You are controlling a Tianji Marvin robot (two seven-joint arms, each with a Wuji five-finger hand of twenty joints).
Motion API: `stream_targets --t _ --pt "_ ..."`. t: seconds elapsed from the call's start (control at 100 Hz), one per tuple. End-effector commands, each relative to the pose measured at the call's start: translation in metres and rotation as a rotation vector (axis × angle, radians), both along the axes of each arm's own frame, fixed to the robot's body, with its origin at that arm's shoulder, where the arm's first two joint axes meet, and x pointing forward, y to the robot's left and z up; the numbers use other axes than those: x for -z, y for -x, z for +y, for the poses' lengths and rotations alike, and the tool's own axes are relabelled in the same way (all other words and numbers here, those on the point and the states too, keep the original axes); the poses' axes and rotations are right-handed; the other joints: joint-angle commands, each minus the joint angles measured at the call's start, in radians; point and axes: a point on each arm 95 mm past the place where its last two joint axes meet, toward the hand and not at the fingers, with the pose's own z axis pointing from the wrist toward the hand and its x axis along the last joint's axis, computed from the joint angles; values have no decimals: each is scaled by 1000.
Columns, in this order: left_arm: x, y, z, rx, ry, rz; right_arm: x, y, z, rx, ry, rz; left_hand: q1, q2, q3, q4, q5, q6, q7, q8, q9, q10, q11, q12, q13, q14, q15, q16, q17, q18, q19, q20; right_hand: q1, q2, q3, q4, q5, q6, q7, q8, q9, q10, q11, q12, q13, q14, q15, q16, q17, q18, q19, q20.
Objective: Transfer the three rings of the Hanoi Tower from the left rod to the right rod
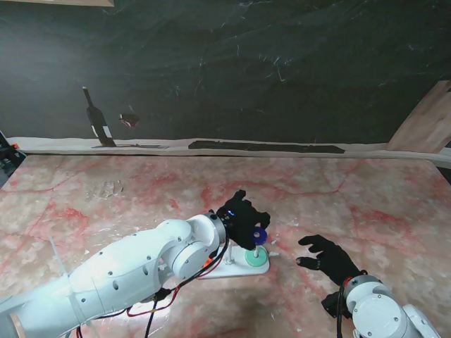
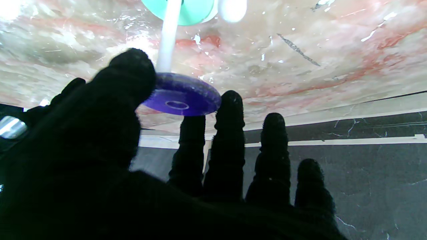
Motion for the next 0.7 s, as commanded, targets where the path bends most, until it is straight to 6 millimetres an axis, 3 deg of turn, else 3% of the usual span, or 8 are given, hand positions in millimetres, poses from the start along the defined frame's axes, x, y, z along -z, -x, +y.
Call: stream_targets --t 0.0,0.69 --pt "-3 -2 0 0 1 -5 1 2 2 -4 -5 2 90 27 150 53 54 -37 90 20 49 -35 8 29 6 -6 21 11 -6 9 -3 -4 6 1 -12 33 -34 -2 0 -9 4 2 2 7 22 4 2 9 0 -2 24 -17" --pt "-2 -7 -1 -1 0 -5 2 2 2 -3 -8 2 89 29 148 51 52 -38 90 20 49 -37 8 34 8 -8 22 12 -6 9 -5 -3 5 1 -12 34 -36 -4 1 -9 4 2 2 7 23 5 3 9 1 -2 29 -18"
